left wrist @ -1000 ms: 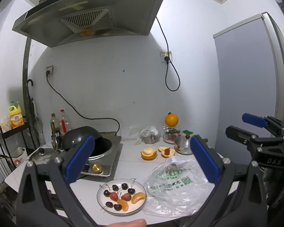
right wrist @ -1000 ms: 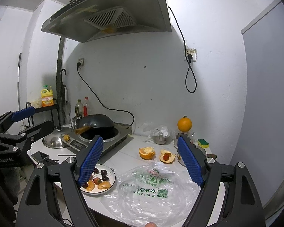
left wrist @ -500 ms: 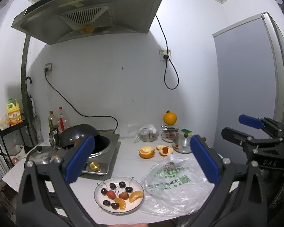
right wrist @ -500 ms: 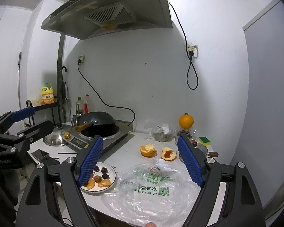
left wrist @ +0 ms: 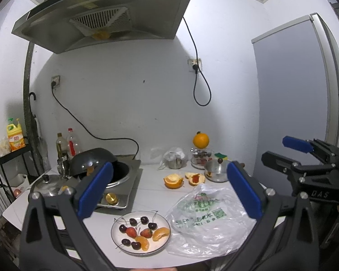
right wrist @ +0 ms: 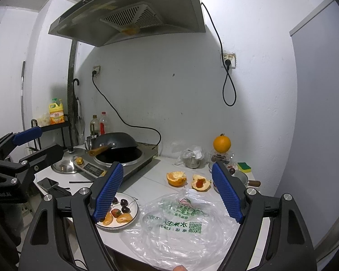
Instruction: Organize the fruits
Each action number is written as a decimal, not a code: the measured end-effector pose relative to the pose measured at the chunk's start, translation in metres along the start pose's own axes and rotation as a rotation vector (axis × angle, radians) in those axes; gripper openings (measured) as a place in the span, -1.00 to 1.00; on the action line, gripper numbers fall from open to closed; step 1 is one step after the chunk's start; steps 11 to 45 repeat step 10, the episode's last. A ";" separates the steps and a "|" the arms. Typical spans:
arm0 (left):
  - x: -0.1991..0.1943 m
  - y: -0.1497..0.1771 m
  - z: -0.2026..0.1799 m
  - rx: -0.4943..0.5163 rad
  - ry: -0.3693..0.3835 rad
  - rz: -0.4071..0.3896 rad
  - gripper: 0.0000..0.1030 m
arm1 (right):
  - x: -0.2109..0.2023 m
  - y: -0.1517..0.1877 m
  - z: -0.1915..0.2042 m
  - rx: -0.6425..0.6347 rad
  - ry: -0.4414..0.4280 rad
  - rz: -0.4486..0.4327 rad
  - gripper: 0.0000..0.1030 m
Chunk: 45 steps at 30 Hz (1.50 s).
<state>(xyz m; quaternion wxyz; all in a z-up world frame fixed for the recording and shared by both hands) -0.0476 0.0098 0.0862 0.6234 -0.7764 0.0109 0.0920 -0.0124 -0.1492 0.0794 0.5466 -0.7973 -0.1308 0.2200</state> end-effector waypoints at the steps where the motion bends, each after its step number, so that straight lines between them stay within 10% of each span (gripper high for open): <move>1: 0.000 0.000 -0.001 0.003 0.002 0.001 0.98 | 0.000 0.000 0.000 0.000 0.001 -0.001 0.62; 45: -0.001 0.003 -0.006 0.023 0.029 -0.012 0.98 | 0.000 0.001 -0.001 -0.003 0.000 0.005 0.62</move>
Point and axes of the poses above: each gripper's, at about its wrist camera, not at the fingertips, and x roughly the way its jaws point, z to its left, y to its underside, the point moved 2 cm from there along x, roughly the way its jaws point, and after that the axes turned 13 degrees about -x, right-handed, at the moved point
